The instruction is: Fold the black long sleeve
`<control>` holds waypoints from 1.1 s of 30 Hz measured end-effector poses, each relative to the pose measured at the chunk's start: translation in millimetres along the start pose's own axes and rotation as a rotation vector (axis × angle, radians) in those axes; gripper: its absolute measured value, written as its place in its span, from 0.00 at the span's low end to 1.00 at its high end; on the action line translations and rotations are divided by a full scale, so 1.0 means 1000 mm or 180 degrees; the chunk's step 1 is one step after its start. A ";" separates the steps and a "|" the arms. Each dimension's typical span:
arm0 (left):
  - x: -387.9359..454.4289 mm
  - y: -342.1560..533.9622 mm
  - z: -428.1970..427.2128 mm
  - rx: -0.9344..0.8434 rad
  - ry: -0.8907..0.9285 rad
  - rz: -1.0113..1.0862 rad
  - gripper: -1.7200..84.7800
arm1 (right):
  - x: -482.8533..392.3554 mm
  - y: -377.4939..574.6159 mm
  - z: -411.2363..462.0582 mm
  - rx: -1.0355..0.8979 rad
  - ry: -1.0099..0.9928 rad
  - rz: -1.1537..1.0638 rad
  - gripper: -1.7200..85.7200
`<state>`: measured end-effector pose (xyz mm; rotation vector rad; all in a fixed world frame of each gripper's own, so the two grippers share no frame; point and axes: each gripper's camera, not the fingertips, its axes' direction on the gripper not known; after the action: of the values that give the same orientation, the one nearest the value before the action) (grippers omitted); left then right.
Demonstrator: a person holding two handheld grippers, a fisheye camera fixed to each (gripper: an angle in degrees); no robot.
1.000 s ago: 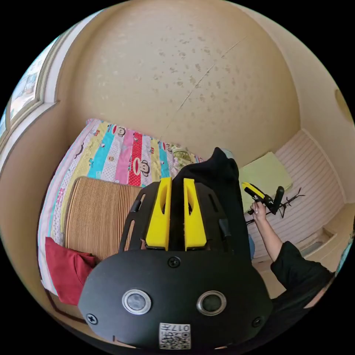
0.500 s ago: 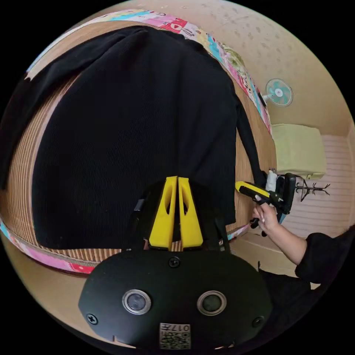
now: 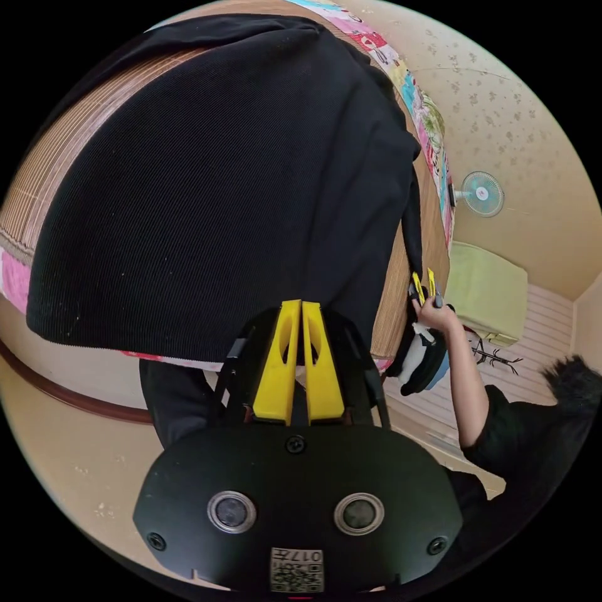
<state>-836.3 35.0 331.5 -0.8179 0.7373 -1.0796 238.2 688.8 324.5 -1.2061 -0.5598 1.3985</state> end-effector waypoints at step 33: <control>-0.277 -0.020 -0.269 0.2336 0.1801 -0.1876 0.06 | 0.048 0.386 0.201 -0.2637 0.2511 -0.3579 0.03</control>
<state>-1154.6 236.6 244.8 -0.0657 0.4886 -2.0012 -98.3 702.0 44.8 -1.5344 -1.0345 -0.3327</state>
